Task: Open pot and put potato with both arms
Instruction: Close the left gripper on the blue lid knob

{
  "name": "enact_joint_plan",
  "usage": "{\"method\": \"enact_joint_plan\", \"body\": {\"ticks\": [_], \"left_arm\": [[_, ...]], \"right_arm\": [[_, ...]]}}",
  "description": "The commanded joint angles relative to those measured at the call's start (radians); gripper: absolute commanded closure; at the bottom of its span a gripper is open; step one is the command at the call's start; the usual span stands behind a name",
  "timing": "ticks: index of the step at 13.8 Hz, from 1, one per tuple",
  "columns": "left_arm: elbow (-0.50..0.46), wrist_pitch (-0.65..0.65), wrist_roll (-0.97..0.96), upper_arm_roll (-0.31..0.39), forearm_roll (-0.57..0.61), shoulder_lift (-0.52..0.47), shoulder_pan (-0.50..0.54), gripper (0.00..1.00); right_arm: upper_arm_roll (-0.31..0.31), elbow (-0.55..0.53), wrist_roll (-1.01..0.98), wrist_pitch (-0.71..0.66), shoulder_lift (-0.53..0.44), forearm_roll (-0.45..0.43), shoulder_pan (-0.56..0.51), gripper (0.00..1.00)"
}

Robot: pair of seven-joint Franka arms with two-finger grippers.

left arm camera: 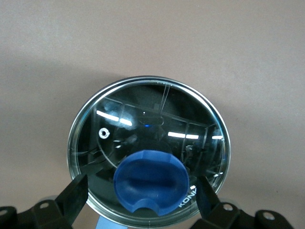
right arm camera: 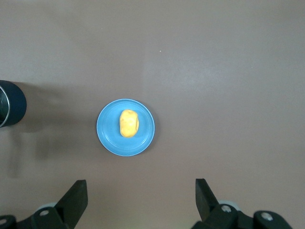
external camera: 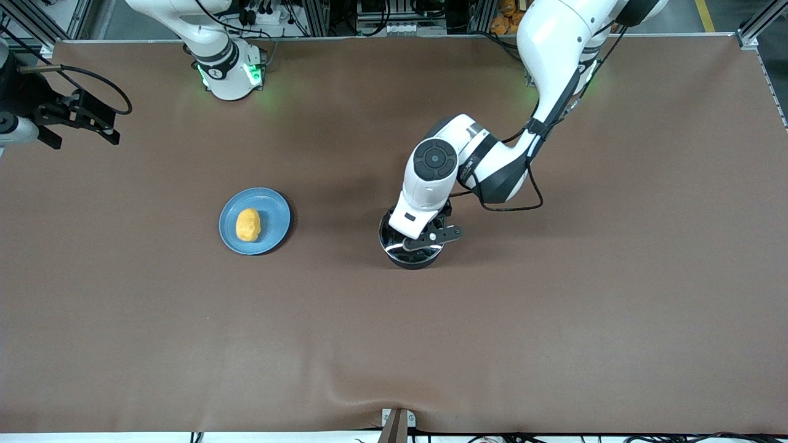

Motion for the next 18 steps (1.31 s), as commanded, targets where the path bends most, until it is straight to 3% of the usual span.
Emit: {"method": "enact_joint_plan", "body": {"ticks": [1, 10, 11, 14, 15, 18], "left_arm": [[0.031, 0.019, -0.039, 0.010, 0.022, 0.027, -0.021, 0.00], [0.031, 0.040, -0.085, 0.010, 0.070, 0.050, -0.033, 0.00], [0.031, 0.040, -0.088, 0.009, 0.070, 0.050, -0.033, 0.07], [0.031, 0.039, -0.091, 0.009, 0.068, 0.042, -0.031, 0.76], [0.031, 0.036, -0.091, 0.009, 0.067, 0.033, -0.028, 0.88], [0.030, 0.001, -0.103, 0.007, 0.062, -0.033, -0.012, 0.96]], "right_arm": [[0.009, 0.026, -0.015, -0.017, 0.012, 0.004, -0.014, 0.00], [0.009, 0.026, -0.015, -0.017, 0.014, 0.004, -0.014, 0.00], [0.009, 0.027, -0.015, -0.017, 0.014, 0.004, -0.014, 0.00], [0.009, 0.027, -0.015, -0.017, 0.014, 0.004, -0.014, 0.00], [0.009, 0.027, -0.015, -0.017, 0.014, 0.004, -0.015, 0.00], [0.009, 0.027, -0.016, -0.017, 0.014, 0.004, -0.014, 0.00]]}}
